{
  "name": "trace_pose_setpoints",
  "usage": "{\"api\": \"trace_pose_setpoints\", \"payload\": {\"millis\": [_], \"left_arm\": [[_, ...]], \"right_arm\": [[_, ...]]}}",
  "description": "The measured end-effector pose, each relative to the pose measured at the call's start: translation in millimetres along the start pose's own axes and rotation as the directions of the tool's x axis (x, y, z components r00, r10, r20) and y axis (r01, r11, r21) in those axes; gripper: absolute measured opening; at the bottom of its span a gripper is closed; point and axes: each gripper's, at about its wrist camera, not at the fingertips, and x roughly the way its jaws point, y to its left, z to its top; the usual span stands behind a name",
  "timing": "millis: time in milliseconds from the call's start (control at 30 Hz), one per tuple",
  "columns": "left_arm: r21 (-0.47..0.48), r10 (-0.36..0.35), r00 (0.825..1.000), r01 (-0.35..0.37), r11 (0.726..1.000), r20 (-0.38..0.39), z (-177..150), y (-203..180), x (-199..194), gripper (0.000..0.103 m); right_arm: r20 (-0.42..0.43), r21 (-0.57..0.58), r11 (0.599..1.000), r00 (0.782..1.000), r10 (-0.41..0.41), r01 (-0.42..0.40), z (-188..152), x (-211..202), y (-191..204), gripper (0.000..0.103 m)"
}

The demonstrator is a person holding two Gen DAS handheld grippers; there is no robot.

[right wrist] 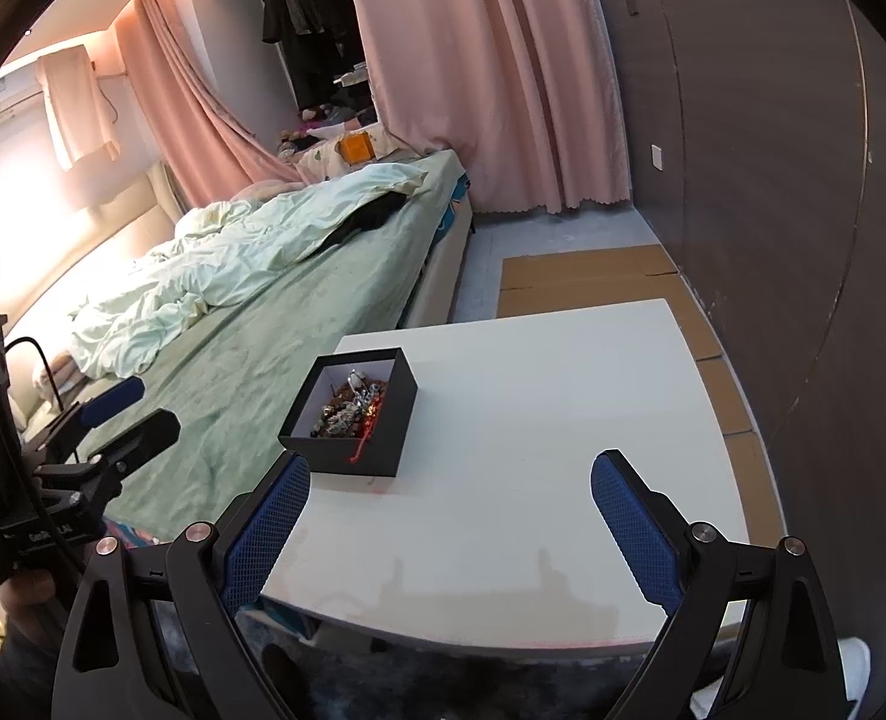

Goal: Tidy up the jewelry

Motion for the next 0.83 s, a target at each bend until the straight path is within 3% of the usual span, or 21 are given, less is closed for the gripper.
{"api": "trace_pose_setpoints", "payload": {"millis": [833], "left_arm": [[0.019, -0.01, 1.0, 0.01, 1.0, 0.009, 1.3, -7.8, -0.1, 0.102]], "right_arm": [[-0.017, -0.001, 1.0, 1.0, -0.022, 0.022, 0.6, 4.1, -4.8, 0.095]]}}
